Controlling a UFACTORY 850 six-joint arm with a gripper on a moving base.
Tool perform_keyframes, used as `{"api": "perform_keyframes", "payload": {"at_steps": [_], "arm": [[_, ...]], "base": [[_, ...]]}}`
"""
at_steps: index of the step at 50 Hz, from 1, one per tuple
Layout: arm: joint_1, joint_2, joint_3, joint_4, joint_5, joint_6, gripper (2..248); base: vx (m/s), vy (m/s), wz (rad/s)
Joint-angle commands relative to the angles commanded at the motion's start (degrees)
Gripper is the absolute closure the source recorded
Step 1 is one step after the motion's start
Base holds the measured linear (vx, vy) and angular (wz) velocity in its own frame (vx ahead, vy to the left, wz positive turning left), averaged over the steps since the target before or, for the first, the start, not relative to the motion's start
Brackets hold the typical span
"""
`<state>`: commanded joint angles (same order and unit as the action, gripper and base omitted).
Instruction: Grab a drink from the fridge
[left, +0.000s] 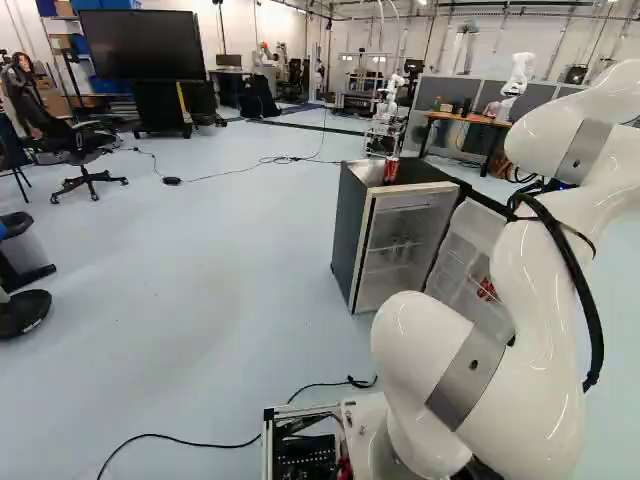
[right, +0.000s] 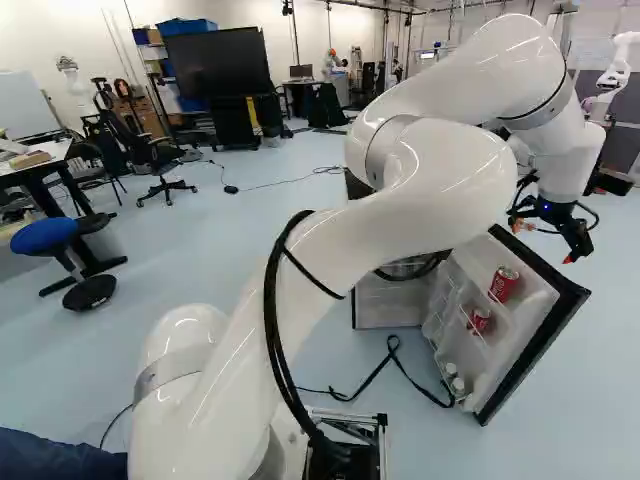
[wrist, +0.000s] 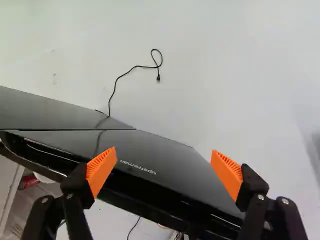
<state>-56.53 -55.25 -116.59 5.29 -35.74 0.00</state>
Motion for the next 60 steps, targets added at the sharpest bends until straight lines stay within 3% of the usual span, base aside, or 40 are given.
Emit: {"api": "perform_keyframes", "payload": {"at_steps": [27,60], "arm": [[-2.48,-5.05,-7.93,0.00,-0.83,0.00,3],[-2.86,-5.49,-8.63,0.00,-14.82,0.00,3]], "base": [[0.000,0.000,0.000],[0.000,0.000,0.000]]}}
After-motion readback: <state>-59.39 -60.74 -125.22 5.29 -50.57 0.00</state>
